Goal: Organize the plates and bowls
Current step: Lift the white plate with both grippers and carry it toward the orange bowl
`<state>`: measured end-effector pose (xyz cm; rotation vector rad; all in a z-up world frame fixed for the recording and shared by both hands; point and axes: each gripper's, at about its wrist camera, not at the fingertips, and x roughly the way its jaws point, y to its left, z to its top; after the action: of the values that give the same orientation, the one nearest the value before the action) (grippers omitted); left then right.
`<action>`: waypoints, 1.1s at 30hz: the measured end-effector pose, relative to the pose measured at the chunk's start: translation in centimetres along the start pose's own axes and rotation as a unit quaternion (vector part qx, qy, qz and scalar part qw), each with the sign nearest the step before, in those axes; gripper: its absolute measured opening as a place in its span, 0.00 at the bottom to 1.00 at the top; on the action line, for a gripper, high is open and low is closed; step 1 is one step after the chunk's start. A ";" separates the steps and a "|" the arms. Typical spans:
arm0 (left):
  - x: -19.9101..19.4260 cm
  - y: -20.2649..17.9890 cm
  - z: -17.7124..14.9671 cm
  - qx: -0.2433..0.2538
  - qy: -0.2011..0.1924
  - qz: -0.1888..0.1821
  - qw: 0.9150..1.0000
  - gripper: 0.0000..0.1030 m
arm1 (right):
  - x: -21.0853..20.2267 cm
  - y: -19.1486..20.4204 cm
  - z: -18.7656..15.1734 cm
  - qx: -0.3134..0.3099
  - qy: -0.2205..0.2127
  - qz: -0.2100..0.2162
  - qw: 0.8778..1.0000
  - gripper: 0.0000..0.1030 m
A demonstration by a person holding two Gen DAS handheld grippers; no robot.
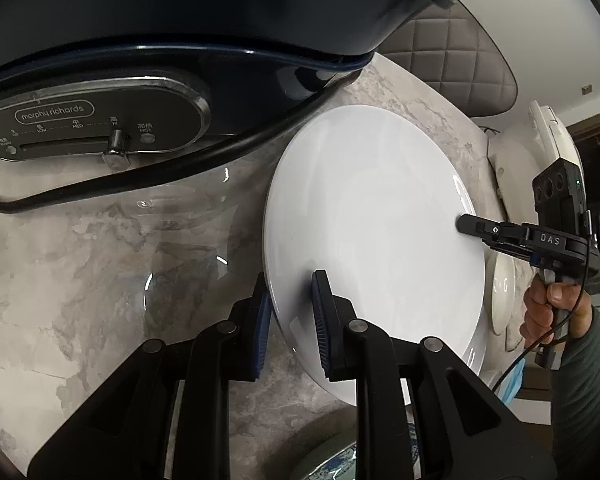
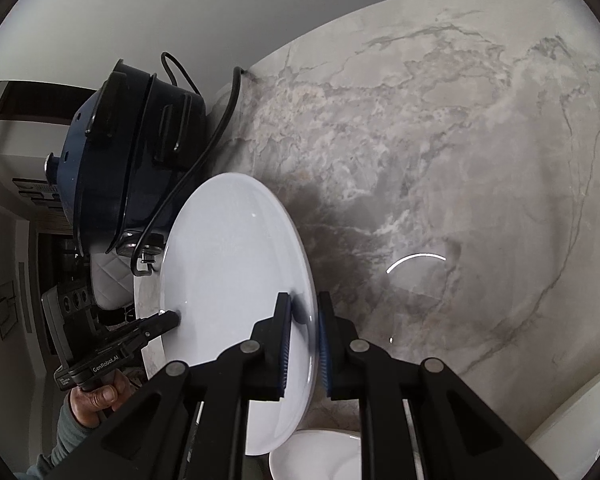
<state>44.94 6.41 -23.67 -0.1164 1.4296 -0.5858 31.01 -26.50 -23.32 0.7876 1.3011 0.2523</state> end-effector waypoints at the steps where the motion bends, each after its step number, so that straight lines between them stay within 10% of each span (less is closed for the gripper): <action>1: -0.4 -0.5 -0.1 0.002 -0.003 -0.001 1.000 0.17 | -0.3 0.3 -0.2 -0.002 -0.004 0.000 1.000 0.15; 17: -10.8 -8.8 -11.7 0.066 -0.042 -0.047 0.996 0.17 | -12.2 5.4 -13.5 -0.023 -0.100 -0.010 0.995 0.14; 33: -10.9 -16.7 -37.6 0.048 -0.035 -0.019 0.998 0.17 | -17.9 -1.8 -35.6 -0.009 -0.107 -0.012 0.994 0.14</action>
<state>3.75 6.96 -13.05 -0.0876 1.3316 -0.6739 -7.43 -24.81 -12.83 0.7625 1.1037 0.1547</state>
